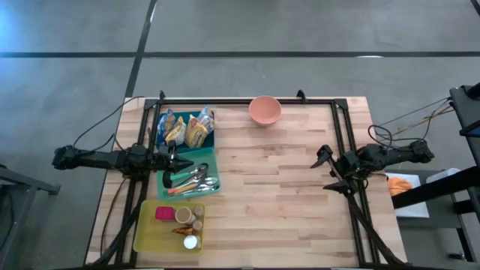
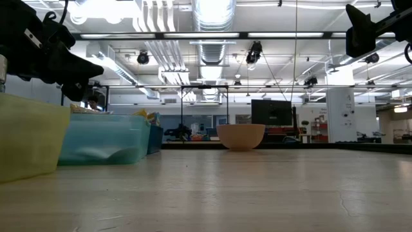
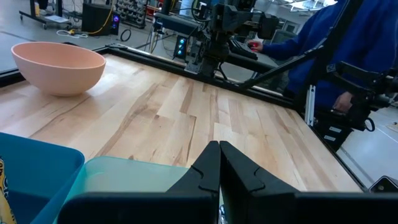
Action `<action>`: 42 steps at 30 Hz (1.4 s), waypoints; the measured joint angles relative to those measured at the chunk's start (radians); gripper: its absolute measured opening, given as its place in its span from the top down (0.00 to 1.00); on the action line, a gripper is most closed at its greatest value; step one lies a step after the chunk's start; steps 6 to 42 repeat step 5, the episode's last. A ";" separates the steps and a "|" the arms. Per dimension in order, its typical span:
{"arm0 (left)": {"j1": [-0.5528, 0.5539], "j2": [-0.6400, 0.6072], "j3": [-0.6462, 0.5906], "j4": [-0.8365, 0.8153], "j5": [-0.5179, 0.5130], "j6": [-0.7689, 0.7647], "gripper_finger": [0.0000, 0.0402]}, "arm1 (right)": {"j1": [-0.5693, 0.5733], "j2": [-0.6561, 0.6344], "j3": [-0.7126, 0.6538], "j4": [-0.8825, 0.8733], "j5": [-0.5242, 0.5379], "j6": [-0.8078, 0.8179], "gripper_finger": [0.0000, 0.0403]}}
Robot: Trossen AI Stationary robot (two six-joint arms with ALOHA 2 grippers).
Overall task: Pick & Place Food Item
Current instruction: Return to Home Position
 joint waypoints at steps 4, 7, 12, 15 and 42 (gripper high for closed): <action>0.000 0.000 0.000 0.000 0.000 0.000 0.99 | 0.000 0.000 0.000 0.000 0.000 0.000 0.08; 0.000 0.000 0.000 0.000 0.000 0.000 0.99 | 0.000 0.000 0.000 0.000 0.000 0.000 0.08; 0.000 0.000 0.000 0.000 0.000 0.000 0.99 | 0.000 0.000 0.000 0.000 0.000 0.000 0.08; 0.000 0.000 0.000 0.000 0.000 0.000 0.99 | 0.000 0.000 0.000 0.000 0.000 0.000 0.08; 0.000 0.000 0.000 0.000 0.000 0.000 0.99 | 0.000 0.000 0.000 0.000 0.000 0.000 0.08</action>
